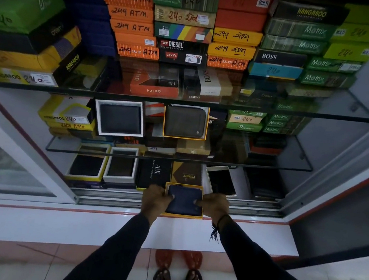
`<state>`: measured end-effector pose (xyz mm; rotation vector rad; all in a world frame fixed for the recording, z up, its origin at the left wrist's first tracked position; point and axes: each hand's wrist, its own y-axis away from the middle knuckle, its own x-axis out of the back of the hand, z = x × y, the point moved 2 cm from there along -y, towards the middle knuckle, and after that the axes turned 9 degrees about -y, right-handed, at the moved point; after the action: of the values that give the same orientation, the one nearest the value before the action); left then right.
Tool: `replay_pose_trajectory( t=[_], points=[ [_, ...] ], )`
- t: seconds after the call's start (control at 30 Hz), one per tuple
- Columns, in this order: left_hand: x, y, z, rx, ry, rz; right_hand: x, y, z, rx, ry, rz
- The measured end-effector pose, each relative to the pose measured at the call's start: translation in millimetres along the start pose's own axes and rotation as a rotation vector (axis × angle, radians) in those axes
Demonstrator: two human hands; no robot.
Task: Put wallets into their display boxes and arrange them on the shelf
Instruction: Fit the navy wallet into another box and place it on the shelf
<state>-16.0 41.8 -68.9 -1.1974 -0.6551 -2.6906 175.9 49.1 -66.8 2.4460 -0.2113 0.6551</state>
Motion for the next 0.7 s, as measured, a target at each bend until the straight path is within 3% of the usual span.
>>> replay_pose_trajectory(
  t=[0.23,0.53,0.7],
  points=[
    [20.9,43.4,30.9,-0.192,0.063,0.138,45.4,44.0,6.6,0.18,-0.397,0.095],
    [55.7,89.4,131.5,-0.616,0.304,0.314,165.8,92.6,-50.5,0.457,-0.422,0.338],
    [77.6,64.2,193.3,-0.616,0.248,0.389,199.5,67.7,-95.8,0.528,-0.468,0.39]
  ],
)
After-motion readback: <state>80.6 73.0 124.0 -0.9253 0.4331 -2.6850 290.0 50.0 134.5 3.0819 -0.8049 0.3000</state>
